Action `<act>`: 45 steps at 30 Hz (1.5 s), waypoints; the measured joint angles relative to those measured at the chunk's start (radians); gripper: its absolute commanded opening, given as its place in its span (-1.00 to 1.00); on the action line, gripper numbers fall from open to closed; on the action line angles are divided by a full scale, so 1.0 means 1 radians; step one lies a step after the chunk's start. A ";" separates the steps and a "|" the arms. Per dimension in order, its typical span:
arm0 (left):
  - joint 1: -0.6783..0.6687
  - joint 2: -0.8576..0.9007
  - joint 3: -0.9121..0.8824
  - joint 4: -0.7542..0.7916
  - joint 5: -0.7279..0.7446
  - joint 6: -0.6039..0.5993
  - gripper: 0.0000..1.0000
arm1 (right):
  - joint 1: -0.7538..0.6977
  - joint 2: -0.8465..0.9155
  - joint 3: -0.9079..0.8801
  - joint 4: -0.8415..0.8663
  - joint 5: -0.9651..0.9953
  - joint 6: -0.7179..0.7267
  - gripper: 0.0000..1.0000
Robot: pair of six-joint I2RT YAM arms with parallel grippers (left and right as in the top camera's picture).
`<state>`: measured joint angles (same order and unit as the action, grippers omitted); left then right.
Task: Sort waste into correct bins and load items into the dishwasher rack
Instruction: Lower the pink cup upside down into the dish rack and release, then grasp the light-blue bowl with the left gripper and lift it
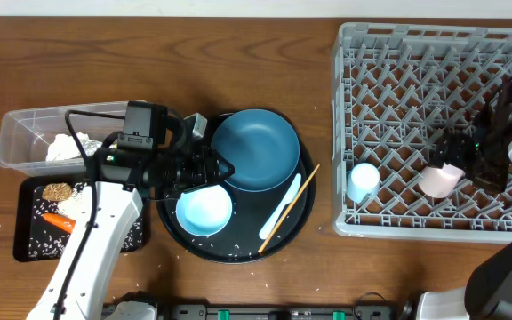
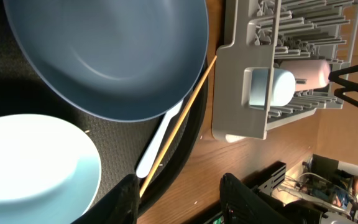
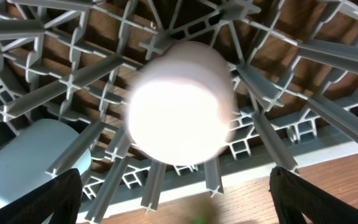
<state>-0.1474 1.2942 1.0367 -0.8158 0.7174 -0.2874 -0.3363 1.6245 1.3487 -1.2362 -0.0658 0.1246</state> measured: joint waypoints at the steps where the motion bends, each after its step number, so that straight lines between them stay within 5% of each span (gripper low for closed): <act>1: 0.000 0.000 0.000 0.005 0.000 0.000 -0.14 | 0.000 0.000 0.000 -0.001 -0.007 -0.002 0.72; 13: 0.000 0.000 0.000 -0.001 -0.080 -0.001 -0.30 | 0.017 0.000 0.242 -0.203 -0.266 -0.126 0.43; 29: 0.000 0.000 -0.003 -0.212 -0.565 0.000 -0.37 | 0.460 -0.016 0.230 -0.185 -0.353 -0.137 0.43; 45: 0.000 -0.001 -0.279 0.036 -0.665 -0.027 -0.37 | 0.787 -0.016 0.030 0.037 -0.348 0.027 0.43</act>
<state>-0.1474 1.2930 0.7578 -0.7799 0.0528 -0.3141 0.4507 1.6089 1.3785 -1.1992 -0.4141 0.1520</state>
